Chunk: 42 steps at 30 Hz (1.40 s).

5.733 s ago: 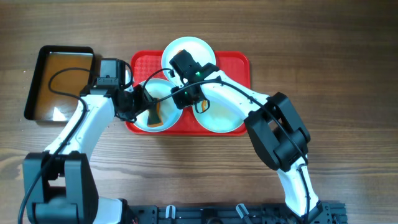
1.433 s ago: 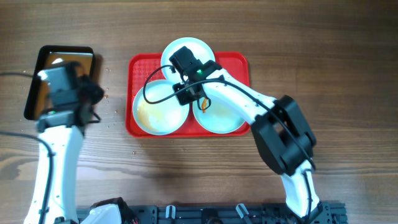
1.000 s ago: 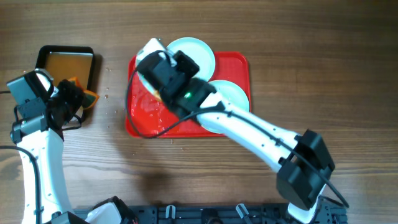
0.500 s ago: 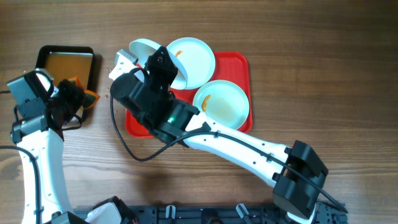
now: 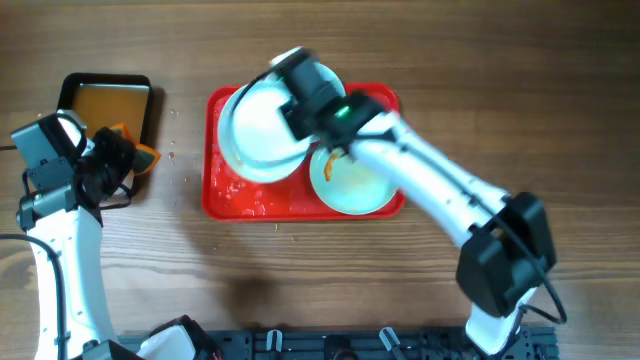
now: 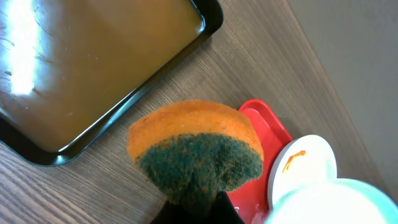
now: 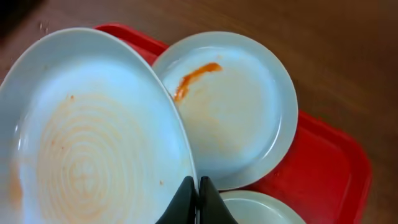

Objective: Clean dirty plates on tray and stack at the side

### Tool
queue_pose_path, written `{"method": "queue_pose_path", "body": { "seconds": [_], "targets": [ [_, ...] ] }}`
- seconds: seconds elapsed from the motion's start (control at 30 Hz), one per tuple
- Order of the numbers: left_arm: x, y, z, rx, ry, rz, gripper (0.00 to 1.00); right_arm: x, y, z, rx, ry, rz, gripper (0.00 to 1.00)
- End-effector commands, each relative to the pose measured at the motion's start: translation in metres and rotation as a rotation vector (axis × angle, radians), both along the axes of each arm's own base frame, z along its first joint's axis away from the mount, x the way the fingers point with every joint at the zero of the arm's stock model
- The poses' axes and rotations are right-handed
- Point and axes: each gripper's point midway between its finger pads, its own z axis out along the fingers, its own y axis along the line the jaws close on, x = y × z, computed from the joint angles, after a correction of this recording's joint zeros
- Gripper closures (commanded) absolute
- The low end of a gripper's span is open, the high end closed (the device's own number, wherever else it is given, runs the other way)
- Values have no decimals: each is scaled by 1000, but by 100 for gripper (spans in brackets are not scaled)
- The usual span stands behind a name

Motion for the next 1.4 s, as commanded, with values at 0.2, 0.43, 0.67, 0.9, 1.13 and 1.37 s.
{"method": "queue_pose_path", "body": {
  "seconds": [0.2,0.43,0.67,0.9,1.13,1.37],
  "targets": [
    [4,1,6,-7,-19,-1,96,56,-202,4,467,316,-374,96],
    [4,1,6,-7,-20,-1,96,37,-378,-55,280,297,-899,96],
    [4,1,7,-6,-21,-1,96,15,-410,-95,242,310,-994,91],
    [4,1,6,-6,-21,0,96,28,-314,-63,629,390,-574,43],
    [5,1,4,-10,-14,-1,96,30,-183,-49,550,388,-246,38],
    [7,2,-23,-45,59,0,96,41,-96,-63,304,206,-276,27]
  ]
}}
